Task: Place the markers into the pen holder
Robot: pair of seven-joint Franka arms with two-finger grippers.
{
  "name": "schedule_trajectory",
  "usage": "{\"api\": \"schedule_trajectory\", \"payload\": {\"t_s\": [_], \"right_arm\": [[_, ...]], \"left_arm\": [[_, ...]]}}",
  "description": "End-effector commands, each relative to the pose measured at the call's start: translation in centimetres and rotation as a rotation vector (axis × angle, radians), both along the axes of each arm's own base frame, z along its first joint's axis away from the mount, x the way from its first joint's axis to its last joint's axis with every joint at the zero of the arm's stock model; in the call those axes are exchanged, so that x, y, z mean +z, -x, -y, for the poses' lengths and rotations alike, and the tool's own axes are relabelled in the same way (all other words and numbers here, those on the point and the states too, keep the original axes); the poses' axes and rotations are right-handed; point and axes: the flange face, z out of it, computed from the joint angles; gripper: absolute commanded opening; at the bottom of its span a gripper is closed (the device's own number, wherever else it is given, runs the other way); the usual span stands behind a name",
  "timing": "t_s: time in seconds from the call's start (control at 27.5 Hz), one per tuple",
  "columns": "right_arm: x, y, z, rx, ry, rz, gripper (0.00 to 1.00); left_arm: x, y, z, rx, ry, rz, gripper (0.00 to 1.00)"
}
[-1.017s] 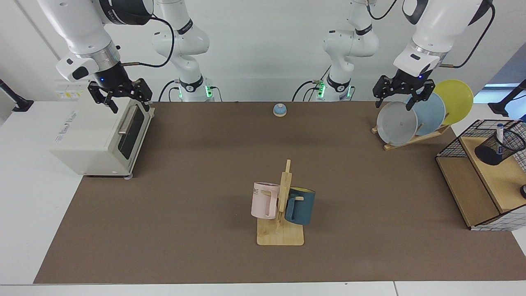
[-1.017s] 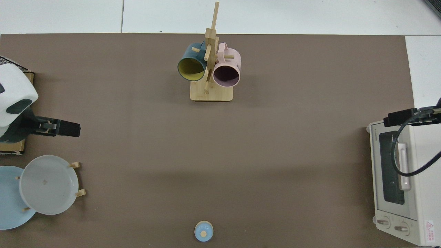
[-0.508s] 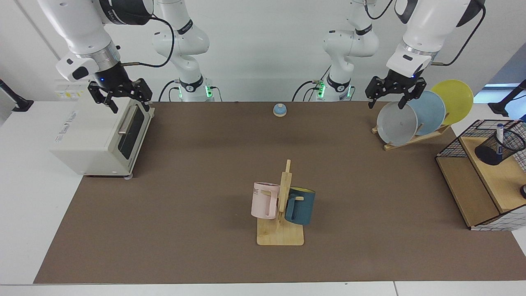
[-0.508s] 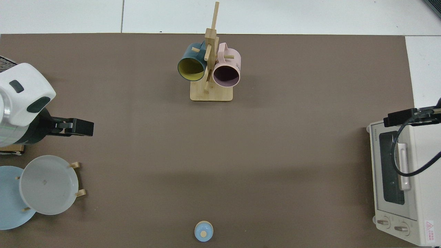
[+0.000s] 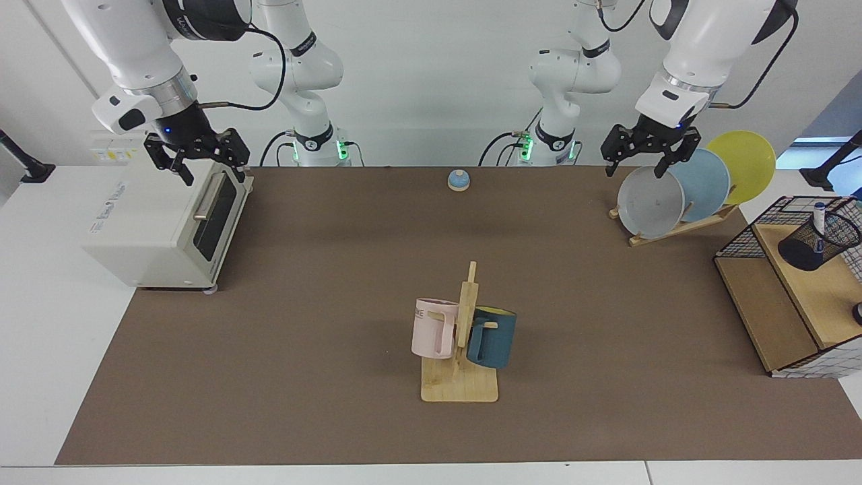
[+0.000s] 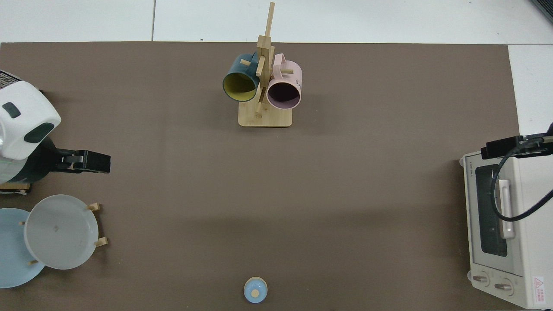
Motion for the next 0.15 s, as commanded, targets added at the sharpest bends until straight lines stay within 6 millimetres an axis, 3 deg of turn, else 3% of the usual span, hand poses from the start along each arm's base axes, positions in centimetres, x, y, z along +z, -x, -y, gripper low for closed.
{"api": "schedule_trajectory", "payload": {"t_s": [0.0,0.11], "right_arm": [[-0.13,-0.10,-0.04,-0.019,0.000,0.001,1.00],[-0.13,-0.10,-0.04,-0.019,0.000,0.001,1.00]], "left_arm": [[-0.37,1.00,-0.35,-0.035,0.013,-0.018,1.00],[-0.35,1.19,-0.44,-0.032,0.017,-0.018,1.00]]}}
